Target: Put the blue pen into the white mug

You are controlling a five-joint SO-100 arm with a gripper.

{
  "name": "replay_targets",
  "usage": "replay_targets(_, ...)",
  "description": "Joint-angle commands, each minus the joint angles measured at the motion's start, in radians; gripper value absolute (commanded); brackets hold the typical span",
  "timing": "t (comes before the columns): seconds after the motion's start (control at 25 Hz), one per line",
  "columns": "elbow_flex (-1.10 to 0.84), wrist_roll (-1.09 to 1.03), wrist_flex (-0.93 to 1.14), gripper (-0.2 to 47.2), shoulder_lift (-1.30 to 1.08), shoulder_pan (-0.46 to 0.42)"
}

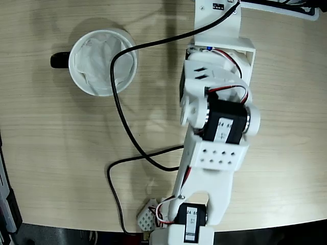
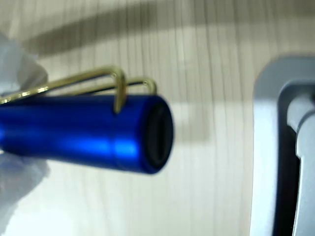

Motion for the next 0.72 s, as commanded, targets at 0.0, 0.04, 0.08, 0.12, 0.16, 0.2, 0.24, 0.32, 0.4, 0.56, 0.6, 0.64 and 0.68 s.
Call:
replay_targets(0.0,0.002,-0.011,0.043,3.6,0.152,-0.003)
replay_targets(0.04,0.002,-0.011,0.055,3.5,0.175,-0.006)
replay_targets(0.08,0.002,-0.009,0.060,3.5,0.195,-0.009)
replay_targets(0.12,0.002,-0.006,0.061,3.4,0.215,-0.014)
replay_targets(0.16,0.002,0.002,0.061,3.3,0.232,-0.020)
replay_targets(0.2,0.002,0.011,0.061,3.2,0.249,-0.026)
replay_targets(0.24,0.002,0.021,0.058,3.0,0.262,-0.035)
replay_targets(0.32,0.002,0.043,0.057,3.0,0.295,-0.052)
replay_targets(0.4,0.002,0.060,0.055,3.0,0.328,-0.071)
replay_targets(0.56,-0.002,0.084,0.008,3.0,0.374,-0.104)
replay_targets(0.6,0.000,0.087,-0.014,3.0,0.383,-0.114)
replay_targets(0.64,0.000,0.089,-0.034,3.0,0.388,-0.121)
replay_targets(0.68,0.000,0.091,-0.055,3.0,0.396,-0.130)
